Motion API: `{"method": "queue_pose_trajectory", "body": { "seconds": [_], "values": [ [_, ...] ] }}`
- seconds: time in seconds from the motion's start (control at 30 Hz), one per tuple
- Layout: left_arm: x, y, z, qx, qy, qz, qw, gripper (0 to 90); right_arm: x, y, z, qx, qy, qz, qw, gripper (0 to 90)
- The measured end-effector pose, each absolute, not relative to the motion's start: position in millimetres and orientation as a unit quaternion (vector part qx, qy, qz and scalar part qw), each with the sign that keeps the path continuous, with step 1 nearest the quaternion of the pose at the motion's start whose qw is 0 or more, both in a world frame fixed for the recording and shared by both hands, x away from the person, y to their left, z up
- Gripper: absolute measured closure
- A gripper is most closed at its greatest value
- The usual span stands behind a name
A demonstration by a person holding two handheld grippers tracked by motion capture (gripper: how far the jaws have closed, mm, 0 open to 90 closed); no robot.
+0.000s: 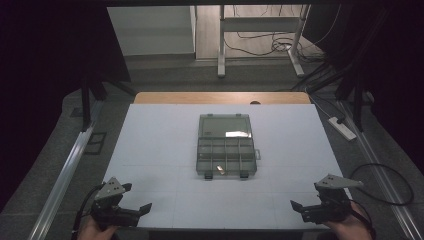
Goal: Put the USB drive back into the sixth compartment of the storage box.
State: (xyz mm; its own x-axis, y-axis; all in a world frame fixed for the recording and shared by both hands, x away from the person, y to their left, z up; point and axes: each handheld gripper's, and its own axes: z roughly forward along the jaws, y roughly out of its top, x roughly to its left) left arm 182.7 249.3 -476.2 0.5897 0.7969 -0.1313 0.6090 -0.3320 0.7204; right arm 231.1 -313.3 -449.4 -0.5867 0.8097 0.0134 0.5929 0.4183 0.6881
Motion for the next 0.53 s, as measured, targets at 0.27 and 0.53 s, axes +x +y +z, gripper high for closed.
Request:
{"method": "queue_pose_trajectory", "body": {
  "seconds": [0.27,0.53],
  "values": [
    [182.4,249.6,-476.1,0.806,0.437,0.124,0.380,3.2,226.7,-316.9,-448.8,0.428,0.828,0.322,0.168,0.0],
    [183.1,248.8,-476.0,0.806,0.437,0.124,0.380,3.2,226.7,-317.9,-449.6,0.431,0.829,0.314,0.168,0.0]
  ]
}}
